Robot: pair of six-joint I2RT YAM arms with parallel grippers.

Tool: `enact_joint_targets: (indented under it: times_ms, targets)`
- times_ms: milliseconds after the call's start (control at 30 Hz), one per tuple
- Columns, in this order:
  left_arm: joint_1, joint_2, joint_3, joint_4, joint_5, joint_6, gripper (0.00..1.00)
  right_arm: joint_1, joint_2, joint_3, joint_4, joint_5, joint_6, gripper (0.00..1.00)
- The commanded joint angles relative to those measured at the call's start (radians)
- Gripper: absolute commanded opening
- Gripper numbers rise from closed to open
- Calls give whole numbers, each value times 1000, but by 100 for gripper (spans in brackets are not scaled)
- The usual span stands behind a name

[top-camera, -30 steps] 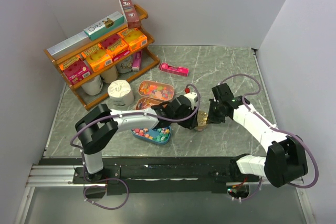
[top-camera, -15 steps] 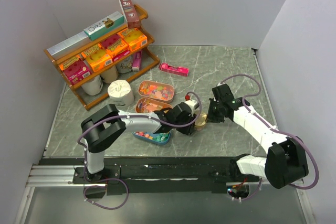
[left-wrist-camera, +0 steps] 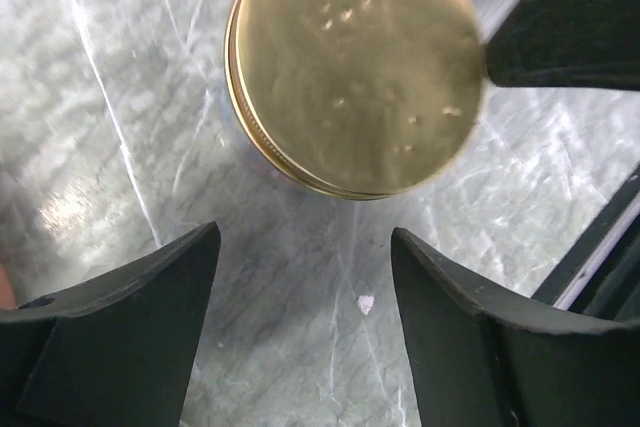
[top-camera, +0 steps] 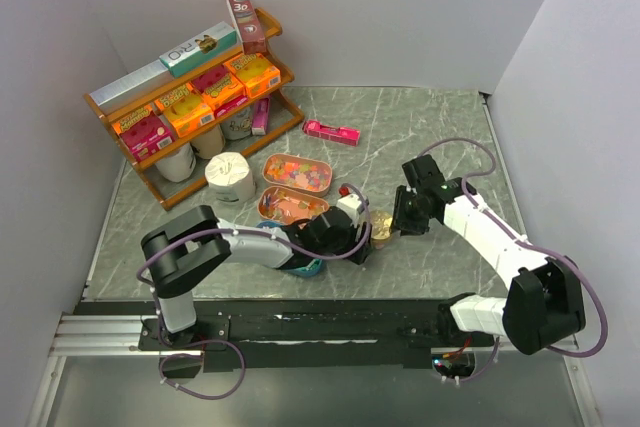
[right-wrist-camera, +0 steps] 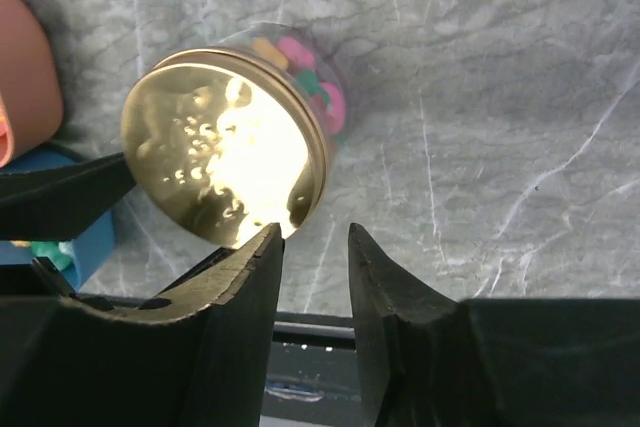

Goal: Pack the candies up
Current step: Screw the bottle lid onto the packing bottle.

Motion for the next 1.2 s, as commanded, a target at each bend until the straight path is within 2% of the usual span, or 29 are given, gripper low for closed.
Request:
enact_joint_targets:
  times_ms: [0,133,267,467,600,900,1167]
  targets:
    - [-8,-59,-55,214,-38,41,74,8,30,78,-33,-13,-38,41]
    - [-9,-65,-95,297,-29,58,69,9,60,87,-49,-21,-46,39]
    - [-9,-117,-100,300,-27,40,70,8,56,75,-69,-1,-38,28]
    - [-8,-203,-120,289,-13,15,75,9,57,1,-43,-21,-23,27]
    - [-5,-161,-91,248,-12,0,75,12,48,-16,-30,-12,-14,26]
    - [6,-42,-14,212,-43,-17,61,12,-10,38,-33,-12,-14,24]
    - [7,7,-3,214,-27,-23,52,15,27,50,-17,-24,-23,23]
